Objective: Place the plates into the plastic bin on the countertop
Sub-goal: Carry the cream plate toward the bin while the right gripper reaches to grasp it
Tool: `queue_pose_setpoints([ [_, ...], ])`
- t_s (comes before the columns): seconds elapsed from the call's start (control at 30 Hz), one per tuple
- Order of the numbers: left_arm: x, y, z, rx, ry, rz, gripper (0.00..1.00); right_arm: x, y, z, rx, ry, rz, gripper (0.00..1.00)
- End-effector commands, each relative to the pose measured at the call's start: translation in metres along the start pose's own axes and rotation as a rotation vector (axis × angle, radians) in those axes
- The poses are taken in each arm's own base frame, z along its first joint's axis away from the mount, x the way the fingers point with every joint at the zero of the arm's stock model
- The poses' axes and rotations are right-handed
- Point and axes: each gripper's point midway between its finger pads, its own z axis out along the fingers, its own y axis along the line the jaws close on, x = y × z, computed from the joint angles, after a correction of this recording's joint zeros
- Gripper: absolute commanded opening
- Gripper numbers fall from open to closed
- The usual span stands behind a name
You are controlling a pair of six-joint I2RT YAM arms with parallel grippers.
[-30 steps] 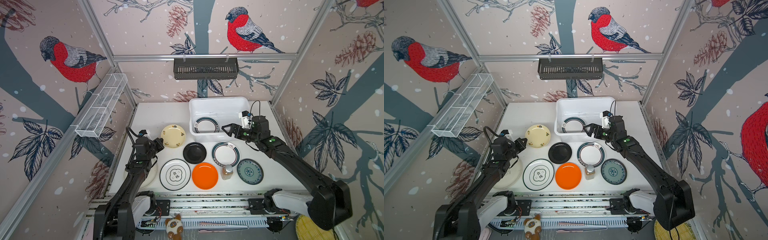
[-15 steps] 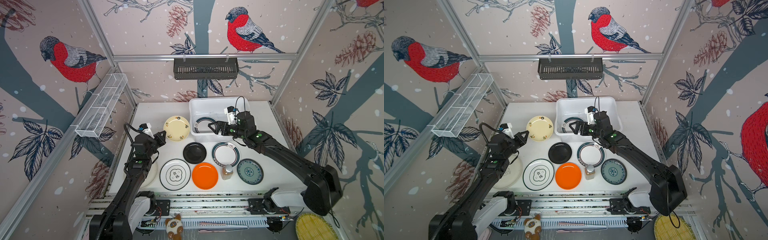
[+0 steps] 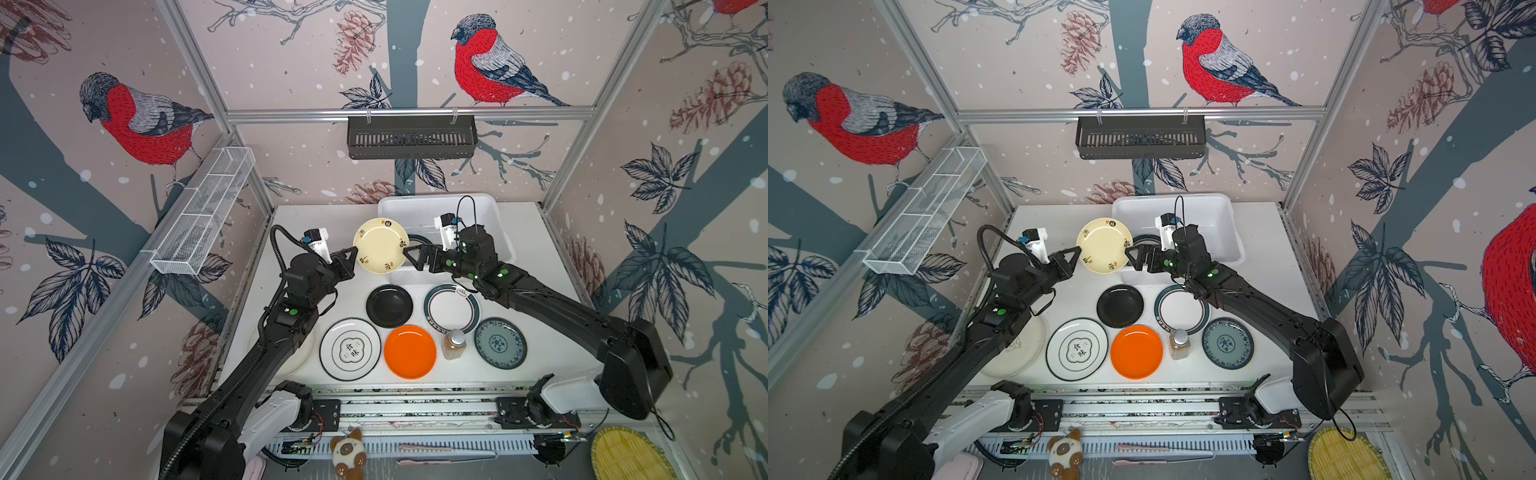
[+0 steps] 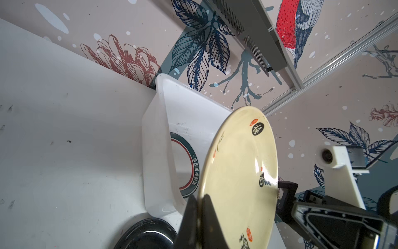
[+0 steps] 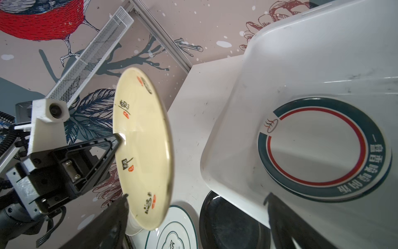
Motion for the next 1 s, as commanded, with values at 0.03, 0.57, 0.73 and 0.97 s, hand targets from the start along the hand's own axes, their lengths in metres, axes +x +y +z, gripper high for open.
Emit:
queue_pose_setpoints([
  [0.03, -0.014, -0.02, 0.005, 0.052, -0.066, 0.019, 0.0, -0.014, 0.016, 0.002, -0.06, -0.044, -0.001, 0.96],
  [0.57, -0.006, -0.027, 0.014, 0.078, -0.023, 0.032, 0.0, -0.011, 0.003, 0.019, -0.045, -0.042, 0.051, 0.09],
  [0.73, -0.005, -0.026, 0.021, 0.068, 0.0, 0.039, 0.0, -0.013, -0.003, 0.018, -0.035, -0.054, 0.073, 0.01],
  [0.97, -0.007, -0.026, 0.019, 0.064, -0.016, 0.08, 0.67, -0.019, -0.009, 0.016, -0.021, -0.073, 0.087, 0.0],
])
